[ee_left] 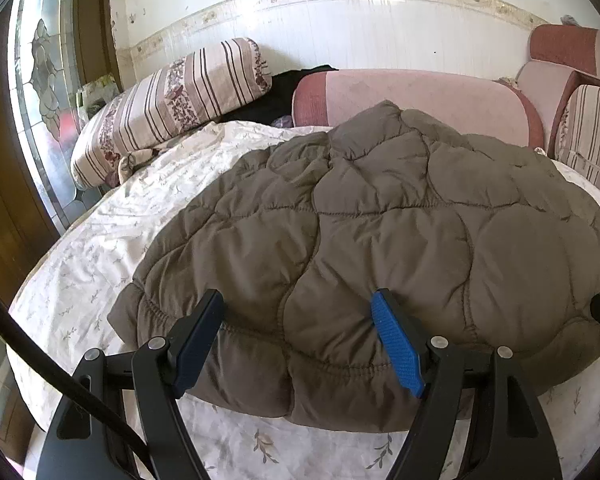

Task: Fold large clothes

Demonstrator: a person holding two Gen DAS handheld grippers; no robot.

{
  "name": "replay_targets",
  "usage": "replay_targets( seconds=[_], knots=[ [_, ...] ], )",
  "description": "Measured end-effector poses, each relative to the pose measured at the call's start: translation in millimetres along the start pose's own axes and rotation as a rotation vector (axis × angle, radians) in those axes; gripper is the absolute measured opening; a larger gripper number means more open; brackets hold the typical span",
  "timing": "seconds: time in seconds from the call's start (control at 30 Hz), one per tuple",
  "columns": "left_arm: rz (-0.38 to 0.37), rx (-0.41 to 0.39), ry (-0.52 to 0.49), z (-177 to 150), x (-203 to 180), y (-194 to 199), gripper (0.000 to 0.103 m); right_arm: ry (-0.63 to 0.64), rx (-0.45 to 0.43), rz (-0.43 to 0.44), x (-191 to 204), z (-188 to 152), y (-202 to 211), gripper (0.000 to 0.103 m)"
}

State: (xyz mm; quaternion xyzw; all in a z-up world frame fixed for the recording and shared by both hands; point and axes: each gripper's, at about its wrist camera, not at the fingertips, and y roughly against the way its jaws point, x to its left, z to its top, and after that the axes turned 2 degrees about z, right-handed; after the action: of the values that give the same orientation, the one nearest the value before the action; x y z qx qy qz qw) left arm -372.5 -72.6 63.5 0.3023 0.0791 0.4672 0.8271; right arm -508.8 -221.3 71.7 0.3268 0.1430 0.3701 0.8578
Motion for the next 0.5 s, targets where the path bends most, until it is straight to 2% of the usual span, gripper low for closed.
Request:
replay_targets(
  seconds=[0.3, 0.5],
  knots=[
    [0.01, -0.018, -0.011, -2.7, -0.9, 7.4, 0.076, 0.021, 0.0, -0.025, 5.1, -1.8, -0.8, 0.063],
    [-0.001, -0.044, -0.012, -5.3, -0.9, 27.3, 0.076, 0.015, -0.025, -0.04, 6.3, -5.6, 16.7, 0.063]
  ],
)
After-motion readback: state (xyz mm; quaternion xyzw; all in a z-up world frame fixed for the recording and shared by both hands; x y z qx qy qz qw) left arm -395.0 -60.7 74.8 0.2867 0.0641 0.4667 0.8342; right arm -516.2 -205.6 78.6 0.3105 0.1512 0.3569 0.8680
